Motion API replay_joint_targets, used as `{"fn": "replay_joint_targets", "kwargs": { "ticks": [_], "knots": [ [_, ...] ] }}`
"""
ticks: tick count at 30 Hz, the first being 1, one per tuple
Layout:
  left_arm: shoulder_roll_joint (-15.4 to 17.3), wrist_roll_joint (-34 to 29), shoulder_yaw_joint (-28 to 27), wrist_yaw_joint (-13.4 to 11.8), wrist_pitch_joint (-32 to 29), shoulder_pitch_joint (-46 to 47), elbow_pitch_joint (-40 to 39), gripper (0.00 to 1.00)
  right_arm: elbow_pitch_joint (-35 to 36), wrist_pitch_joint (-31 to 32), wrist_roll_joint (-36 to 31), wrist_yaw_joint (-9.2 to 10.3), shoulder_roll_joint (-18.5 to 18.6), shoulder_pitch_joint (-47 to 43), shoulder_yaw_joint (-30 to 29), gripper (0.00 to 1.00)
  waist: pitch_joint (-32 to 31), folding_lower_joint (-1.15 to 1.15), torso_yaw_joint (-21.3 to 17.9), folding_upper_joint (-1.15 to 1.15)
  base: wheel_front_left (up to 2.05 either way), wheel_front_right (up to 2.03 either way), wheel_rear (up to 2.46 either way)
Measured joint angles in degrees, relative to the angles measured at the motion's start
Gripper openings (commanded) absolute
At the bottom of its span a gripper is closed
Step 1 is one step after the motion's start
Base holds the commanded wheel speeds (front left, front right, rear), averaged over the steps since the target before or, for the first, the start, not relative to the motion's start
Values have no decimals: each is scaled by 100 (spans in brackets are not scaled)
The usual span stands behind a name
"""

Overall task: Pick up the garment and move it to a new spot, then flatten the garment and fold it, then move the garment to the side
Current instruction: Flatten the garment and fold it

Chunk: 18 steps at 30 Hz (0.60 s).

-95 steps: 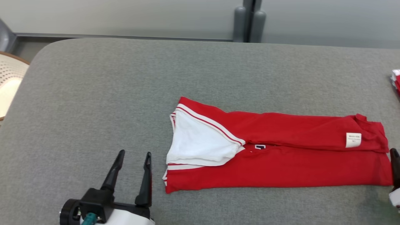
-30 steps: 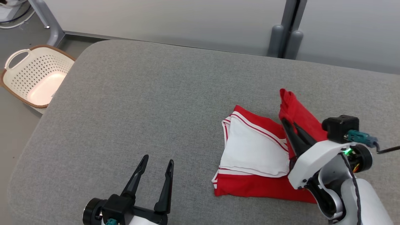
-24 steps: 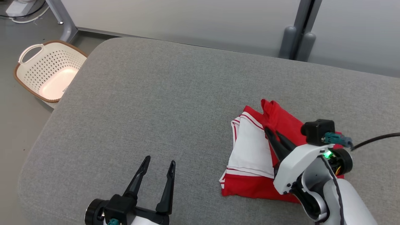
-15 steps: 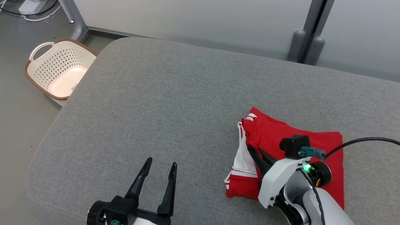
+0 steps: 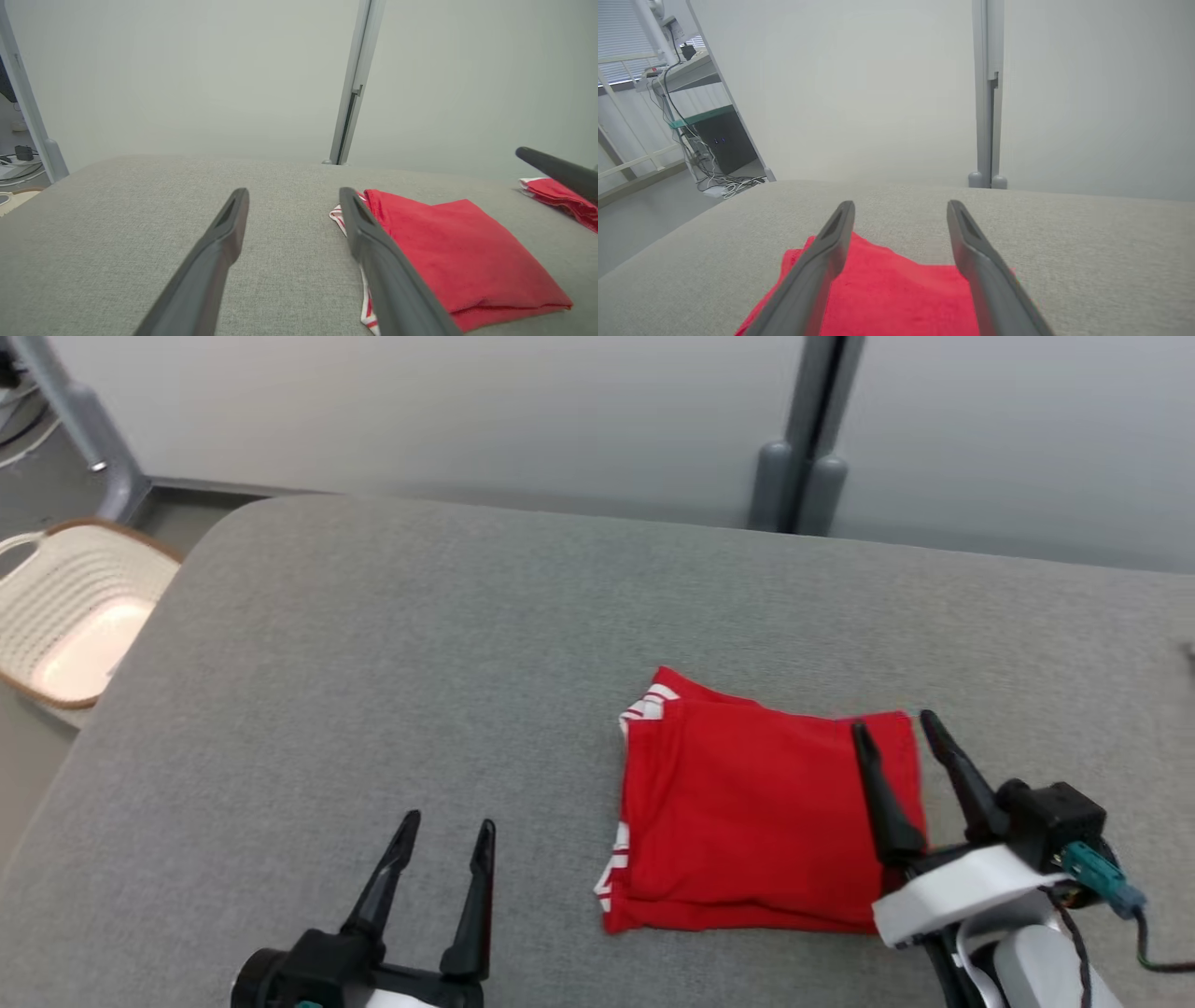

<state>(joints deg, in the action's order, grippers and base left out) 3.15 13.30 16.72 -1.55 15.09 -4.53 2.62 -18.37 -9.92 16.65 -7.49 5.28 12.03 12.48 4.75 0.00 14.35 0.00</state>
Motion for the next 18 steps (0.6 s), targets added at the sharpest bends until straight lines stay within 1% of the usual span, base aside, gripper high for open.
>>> {"fn": "replay_joint_targets", "kwargs": {
  "ticks": [2,5,9,14,18],
  "knots": [
    [-11,94,-126,-15,1,-2,-64,100,64,-159,-134,-1,175,-125,-44,100,-28,0,-203,0,0,0,0],
    [-18,181,-342,-73,1,-5,-118,100,147,-357,-180,-1,301,-292,-105,100,-49,0,-514,0,0,0,0],
    [-23,227,-648,-98,0,-4,-223,100,326,-481,-435,-1,515,-475,-171,100,-65,0,-909,0,0,0,0],
    [-29,15,-966,-102,0,-138,-399,100,1104,-504,-775,-1,420,-790,-604,100,-117,0,-1281,0,0,0,0],
    [-34,-140,-1131,-96,1,-334,-572,100,1455,-504,-1042,-1,318,-1155,-760,100,-230,0,-1428,0,0,0,0]
  ]
}}
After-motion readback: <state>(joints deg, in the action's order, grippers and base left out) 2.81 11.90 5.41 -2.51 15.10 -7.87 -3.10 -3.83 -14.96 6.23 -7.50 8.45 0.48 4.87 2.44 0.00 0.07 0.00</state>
